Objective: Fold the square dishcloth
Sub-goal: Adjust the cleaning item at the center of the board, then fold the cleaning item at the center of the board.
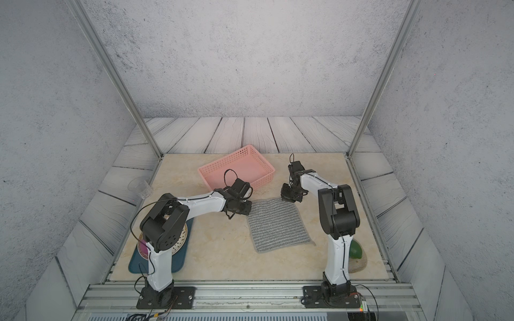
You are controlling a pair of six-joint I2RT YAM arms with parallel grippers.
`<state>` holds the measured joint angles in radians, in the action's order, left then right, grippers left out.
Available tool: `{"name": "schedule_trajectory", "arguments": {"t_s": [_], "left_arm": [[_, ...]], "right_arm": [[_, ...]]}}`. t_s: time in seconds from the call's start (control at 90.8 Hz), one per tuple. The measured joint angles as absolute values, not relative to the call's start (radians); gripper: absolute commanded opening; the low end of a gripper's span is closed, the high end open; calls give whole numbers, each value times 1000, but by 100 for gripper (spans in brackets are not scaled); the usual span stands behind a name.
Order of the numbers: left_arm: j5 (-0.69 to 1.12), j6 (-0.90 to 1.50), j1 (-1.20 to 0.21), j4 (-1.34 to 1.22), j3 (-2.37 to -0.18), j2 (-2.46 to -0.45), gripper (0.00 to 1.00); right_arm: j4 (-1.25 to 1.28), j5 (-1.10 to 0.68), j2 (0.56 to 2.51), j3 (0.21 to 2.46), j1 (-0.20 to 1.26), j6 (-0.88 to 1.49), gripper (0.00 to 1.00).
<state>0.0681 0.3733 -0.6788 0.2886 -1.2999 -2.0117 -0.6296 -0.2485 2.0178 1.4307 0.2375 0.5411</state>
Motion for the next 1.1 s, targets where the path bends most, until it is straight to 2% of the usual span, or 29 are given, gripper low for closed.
{"name": "schedule_trajectory", "arguments": {"t_s": [0.121,0.374,0.451,0.617,0.826,0.98,1.101], "left_arm": [[78,337,-670,291,-1348,-2046,36],[84,273,-669,319,-1379,-2055,55],[84,258,-667,335,-1378,-2041,58],[98,215,-650,352,-1379,-2001,54],[166,134,-612,402,-1413,-2004,55],[196,75,-609,431,-1483,-2044,54],[215,45,-609,452,-1522,-2085,50]], "right_arm": [[-632,-216,2018,1415,199,564,15],[-651,-202,2012,1397,174,547,17],[-671,-197,2003,1398,174,523,19],[-722,-164,1954,1427,176,461,23],[-772,-84,1940,1526,176,377,28],[-812,-58,1973,1587,176,324,30],[-831,-56,2016,1614,176,290,31]]}}
